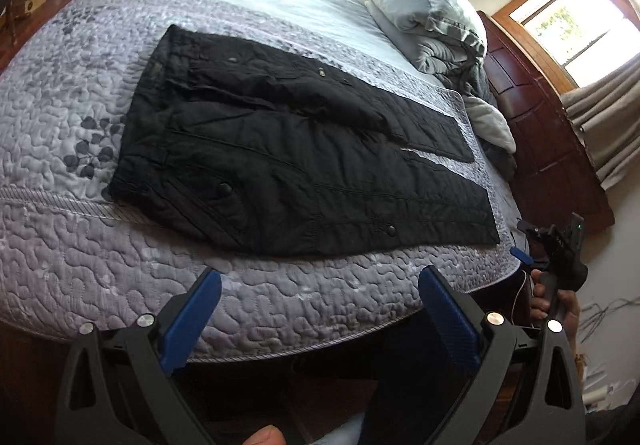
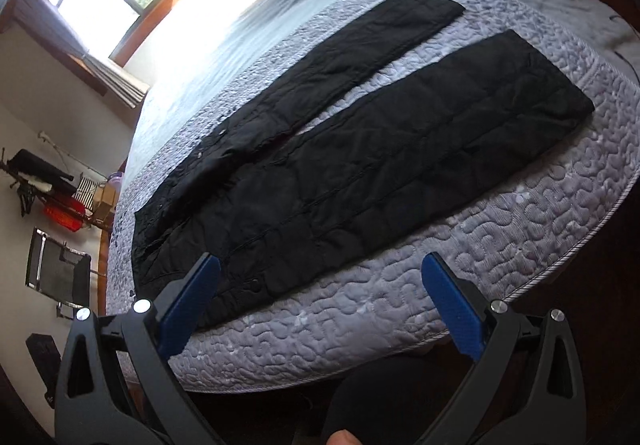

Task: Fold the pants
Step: 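Move the left tool to the waistband while the right tool reaches a pant leg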

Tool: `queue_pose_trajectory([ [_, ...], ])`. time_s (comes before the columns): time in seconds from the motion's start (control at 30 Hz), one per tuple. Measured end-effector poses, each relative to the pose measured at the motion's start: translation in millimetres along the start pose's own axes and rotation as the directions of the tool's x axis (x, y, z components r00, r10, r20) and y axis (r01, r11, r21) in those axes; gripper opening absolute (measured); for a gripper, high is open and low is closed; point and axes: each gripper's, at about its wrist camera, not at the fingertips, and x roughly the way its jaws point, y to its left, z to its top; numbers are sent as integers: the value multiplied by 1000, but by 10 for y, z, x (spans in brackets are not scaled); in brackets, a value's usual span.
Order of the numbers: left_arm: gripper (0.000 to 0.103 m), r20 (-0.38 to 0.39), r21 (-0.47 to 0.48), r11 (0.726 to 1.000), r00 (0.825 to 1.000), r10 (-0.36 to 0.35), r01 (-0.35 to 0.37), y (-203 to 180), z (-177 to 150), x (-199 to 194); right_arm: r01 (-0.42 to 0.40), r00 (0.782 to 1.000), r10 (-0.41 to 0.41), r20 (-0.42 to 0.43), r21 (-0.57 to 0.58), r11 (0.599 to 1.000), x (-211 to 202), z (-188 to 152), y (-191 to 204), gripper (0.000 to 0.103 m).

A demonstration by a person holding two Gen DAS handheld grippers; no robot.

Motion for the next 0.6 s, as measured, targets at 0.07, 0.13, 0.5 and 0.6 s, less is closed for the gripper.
queue_pose_trajectory([
  [0.07,99,-37,-125,991,998,-52,47,392,98,130,37,999,-37,12,0,999,122,62,-156,101],
  [0.13,99,-30,-220,975,999,-25,18,747,177,224,44,999,-44,2,26,999,254,133,-326,101],
  [0.5,99,5,-419,908,1000,14,-11,1766,402,644,45,999,-42,-28,106,993,556,217,-815,101],
  [0.6,99,-18,-431,901,999,44,-47,1764,484,753,46,999,-42,-34,116,992,597,215,-874,101],
])
